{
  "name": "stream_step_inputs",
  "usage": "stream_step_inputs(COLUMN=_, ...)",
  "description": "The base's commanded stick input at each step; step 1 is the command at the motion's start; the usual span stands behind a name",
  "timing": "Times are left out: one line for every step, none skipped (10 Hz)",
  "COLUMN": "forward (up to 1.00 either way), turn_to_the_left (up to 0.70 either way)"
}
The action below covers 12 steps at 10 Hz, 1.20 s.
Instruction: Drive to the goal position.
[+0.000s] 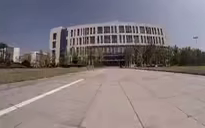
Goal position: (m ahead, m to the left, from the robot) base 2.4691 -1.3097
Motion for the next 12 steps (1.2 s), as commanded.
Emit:
stream_step_inputs(forward=0.7, turn_to_the_left=0.0)
stream_step_inputs(forward=0.7, turn_to_the_left=0.0)
stream_step_inputs(forward=0.7, turn_to_the_left=0.0)
stream_step_inputs(forward=0.7, turn_to_the_left=0.0)
stream_step_inputs(forward=0.7, turn_to_the_left=0.0)
stream_step_inputs(forward=0.7, turn_to_the_left=0.0)
stream_step_inputs(forward=0.7, turn_to_the_left=0.0)
stream_step_inputs(forward=0.7, turn_to_the_left=0.0)
stream_step_inputs(forward=0.7, turn_to_the_left=0.0)
stream_step_inputs(forward=0.69, turn_to_the_left=0.0)
stream_step_inputs(forward=0.66, turn_to_the_left=0.0)
stream_step_inputs(forward=0.64, turn_to_the_left=0.0)
